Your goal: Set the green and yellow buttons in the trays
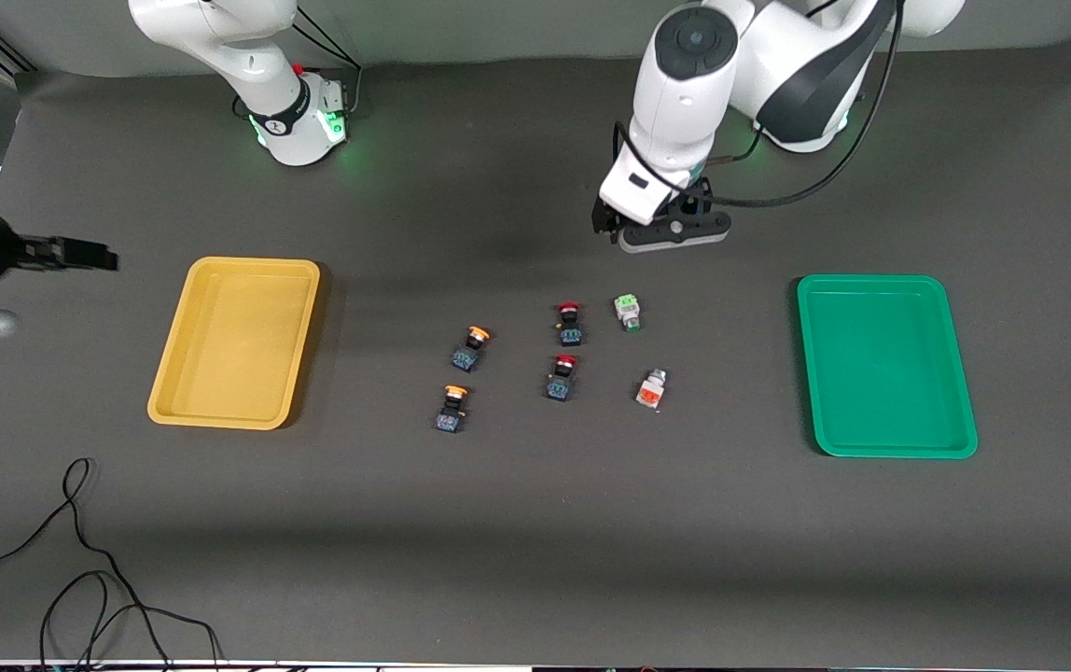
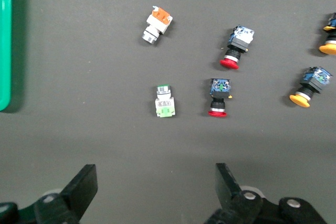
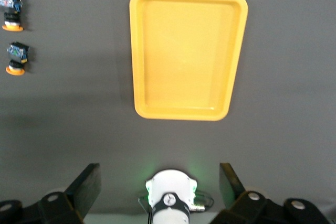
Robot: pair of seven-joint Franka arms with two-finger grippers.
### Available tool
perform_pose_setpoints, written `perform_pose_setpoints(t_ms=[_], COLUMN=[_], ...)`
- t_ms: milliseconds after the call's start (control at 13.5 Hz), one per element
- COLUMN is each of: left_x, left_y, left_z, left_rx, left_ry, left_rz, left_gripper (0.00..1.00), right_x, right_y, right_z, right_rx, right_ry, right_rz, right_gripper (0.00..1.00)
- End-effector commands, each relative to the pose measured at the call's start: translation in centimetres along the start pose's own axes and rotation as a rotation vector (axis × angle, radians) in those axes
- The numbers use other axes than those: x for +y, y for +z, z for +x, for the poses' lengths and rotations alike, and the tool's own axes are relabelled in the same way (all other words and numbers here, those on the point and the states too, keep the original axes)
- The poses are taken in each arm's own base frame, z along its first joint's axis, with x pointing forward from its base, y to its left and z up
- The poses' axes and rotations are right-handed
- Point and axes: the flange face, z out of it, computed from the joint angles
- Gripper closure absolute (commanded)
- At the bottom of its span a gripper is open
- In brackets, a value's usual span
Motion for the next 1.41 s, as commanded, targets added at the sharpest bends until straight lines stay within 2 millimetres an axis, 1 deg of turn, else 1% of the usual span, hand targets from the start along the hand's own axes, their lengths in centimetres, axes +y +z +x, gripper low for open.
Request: perform_pose_setpoints(t_ms=[0, 74, 148, 223, 297, 445, 594, 668, 742, 816, 891, 1039, 1113, 1262, 1336], left_x=[-0.6, -0.3, -0.3, -0.4, -0.8, -1.0, -1.1, -1.3, -1.4, -1.4, -1.3, -1.3, -1.3, -1.3, -1.3], left_y=[6.4, 9.2, 12.1, 14.9, 17.2, 20.2, 23.2, 24.2, 24.6, 24.8, 24.9, 25.0, 24.9, 24.9, 24.8], left_z=[0.0, 0.3, 0.5, 0.6, 0.7, 1.2, 1.3, 1.5, 1.6, 1.6, 1.5, 1.5, 1.5, 1.5, 1.5], left_rx=[0.010, 0.013, 0.005, 0.011, 0.021, 0.025, 0.025, 0.026, 0.027, 0.026, 0.026, 0.024, 0.025, 0.024, 0.024], left_ry=[-0.028, -0.023, -0.021, -0.009, -0.003, -0.014, -0.016, -0.021, -0.023, -0.024, -0.025, -0.038, -0.038, -0.043, -0.043], left_rz=[-0.012, -0.012, -0.001, 0.008, 0.006, -0.004, -0.010, -0.009, -0.010, -0.011, -0.010, -0.008, -0.009, -0.008, -0.009], left_gripper=[0.00, 0.00, 0.00, 0.00, 0.00, 0.00, 0.00, 0.00, 0.00, 0.00, 0.09, 0.39, 0.49, 0.65, 0.70], right_x=[-4.0, -5.8, -6.8, -8.5, -10.1, -13.5, -17.5, -18.8, -20.4, -21.4, -21.9, -24.6, -25.3, -27.5, -28.3], right_y=[1.3, 2.3, 3.0, 4.1, 4.9, 6.9, 9.8, 11.5, 13.3, 15.0, 16.7, 19.9, 21.5, 24.2, 25.2], right_z=[1.2, 2.1, 2.9, 3.8, 4.5, 6.3, 8.3, 9.4, 10.4, 11.6, 12.7, 14.1, 14.9, 15.7, 16.1], right_rx=[0.020, 0.022, 0.025, 0.023, 0.035, 0.077, 0.109, 0.115, 0.112, 0.106, 0.103, 0.136, 0.150, 0.182, 0.197], right_ry=[0.048, 0.081, 0.121, 0.131, 0.132, 0.174, 0.204, 0.217, 0.239, 0.261, 0.271, 0.251, 0.247, 0.236, 0.249], right_rz=[0.003, -0.001, 0.027, 0.051, 0.047, 0.047, 0.036, 0.032, 0.060, 0.105, 0.129, 0.126, 0.122, 0.116, 0.116], right_gripper=[0.00, 0.00, 0.00, 0.00, 0.00, 0.00, 0.00, 0.00, 0.00, 0.00, 0.00, 0.00, 0.00, 0.00, 0.00])
